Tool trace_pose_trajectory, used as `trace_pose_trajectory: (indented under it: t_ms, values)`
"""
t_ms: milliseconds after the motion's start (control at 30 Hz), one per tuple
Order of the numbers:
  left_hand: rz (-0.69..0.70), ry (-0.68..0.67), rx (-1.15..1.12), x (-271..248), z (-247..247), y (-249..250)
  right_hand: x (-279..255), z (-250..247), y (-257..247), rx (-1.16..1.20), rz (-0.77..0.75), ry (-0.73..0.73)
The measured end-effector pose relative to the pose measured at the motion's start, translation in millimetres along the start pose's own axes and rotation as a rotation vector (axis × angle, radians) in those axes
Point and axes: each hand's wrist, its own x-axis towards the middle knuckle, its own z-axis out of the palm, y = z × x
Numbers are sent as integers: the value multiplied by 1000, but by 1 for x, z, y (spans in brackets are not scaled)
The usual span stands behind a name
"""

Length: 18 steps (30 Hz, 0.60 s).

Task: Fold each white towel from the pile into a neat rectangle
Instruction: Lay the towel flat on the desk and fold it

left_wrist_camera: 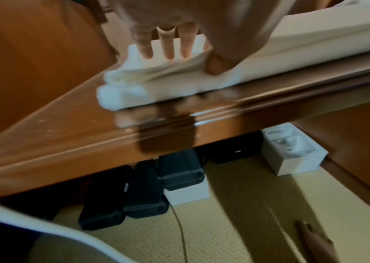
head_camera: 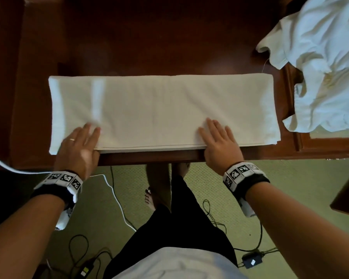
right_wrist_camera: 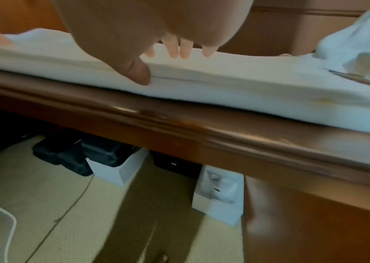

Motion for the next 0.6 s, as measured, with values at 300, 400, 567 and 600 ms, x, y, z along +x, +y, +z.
trace_pose_trajectory:
  t_ms: [300,400,567,600]
  values:
    - [-121,-183,16,-33,-20,-31,10,3,-5,-25,-247,-182]
    - [-179,-128,-40,-13,-32,-8,20,-5,-17,78,-166,-158]
    - [-113,-241,-22,41,-23,39,42,4,-51,31,10,-222]
    - [-97,-302,17,45,-17,39,43,7,-54,3,32,-262]
